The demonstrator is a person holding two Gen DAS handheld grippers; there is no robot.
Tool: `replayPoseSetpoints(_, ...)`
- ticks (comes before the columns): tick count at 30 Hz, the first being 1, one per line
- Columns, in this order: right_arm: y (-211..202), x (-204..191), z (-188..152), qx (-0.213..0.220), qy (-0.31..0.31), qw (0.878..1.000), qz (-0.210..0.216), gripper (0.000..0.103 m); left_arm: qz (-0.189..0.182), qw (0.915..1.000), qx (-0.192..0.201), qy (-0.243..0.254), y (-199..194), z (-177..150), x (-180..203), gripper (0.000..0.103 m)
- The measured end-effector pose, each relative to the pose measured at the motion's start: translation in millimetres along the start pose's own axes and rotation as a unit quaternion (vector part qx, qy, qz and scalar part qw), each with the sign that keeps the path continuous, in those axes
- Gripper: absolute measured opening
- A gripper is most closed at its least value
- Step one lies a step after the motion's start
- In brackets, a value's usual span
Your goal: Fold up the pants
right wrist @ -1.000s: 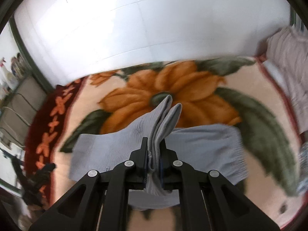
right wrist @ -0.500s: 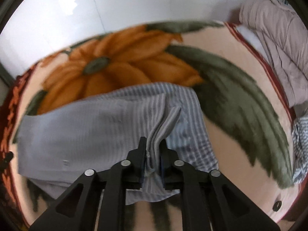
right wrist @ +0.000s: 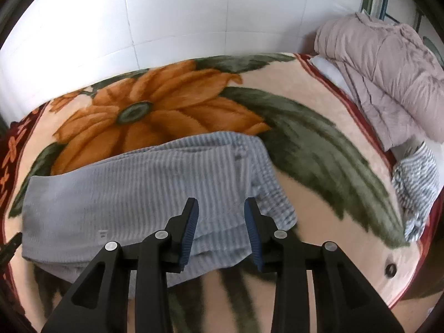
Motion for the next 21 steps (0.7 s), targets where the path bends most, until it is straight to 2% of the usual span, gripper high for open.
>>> replayPoseSetpoints(2, -6, -5, -11, -0.002, 0.018, 1.000, 0.020, 0.035, -0.043, 0.9985, 0.009, -0.033, -1, 4, -6, 0.014)
replayPoseSetpoints(3, -8, -8, -18, -0.002, 0.028, 0.999, 0.031, 0.035, -0.053, 0.9978, 0.012, -0.039, -1, 7, -6, 0.023)
replayPoseSetpoints(7, -6, -26, -52, -0.008, 0.045, 0.997, 0.056, 0.036, -0.085, 0.9957, 0.026, -0.027, -1, 21, 8, 0.047)
replayPoseSetpoints(10, 5, -37, -77, -0.026, 0.040, 0.997, 0.067, 0.036, -0.090, 0.9956, 0.027, -0.003, 0, 22, 20, 0.063)
replayPoseSetpoints(12, 15, -41, -91, -0.041, 0.028, 0.997, 0.066, 0.036, -0.078, 0.9968, 0.018, 0.010, 6, 18, 25, 0.070)
replayPoseSetpoints(15, 24, -43, -106, -0.044, 0.016, 0.997, 0.055, 0.036, -0.040, 0.9987, -0.021, 0.021, 26, 10, 27, 0.071)
replayPoseSetpoints(17, 26, -41, -110, -0.043, 0.021, 0.997, 0.061, 0.037, -0.030, 0.9991, -0.010, 0.027, 26, 8, 30, 0.073)
replayPoseSetpoints(21, 27, -35, -111, -0.041, 0.029, 0.996, 0.076, 0.038, -0.025, 0.9988, -0.012, 0.040, 27, 6, 38, 0.075)
Point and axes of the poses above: each gripper's, at about its wrist camera, not at the fingertips, and y roughly the way its jaws point, x to its right, z to its top, the point moved 4 cm from there along y, roughly the way its jaws point, and after that the axes turned 11 degrees about y, right-handed, at the moved point
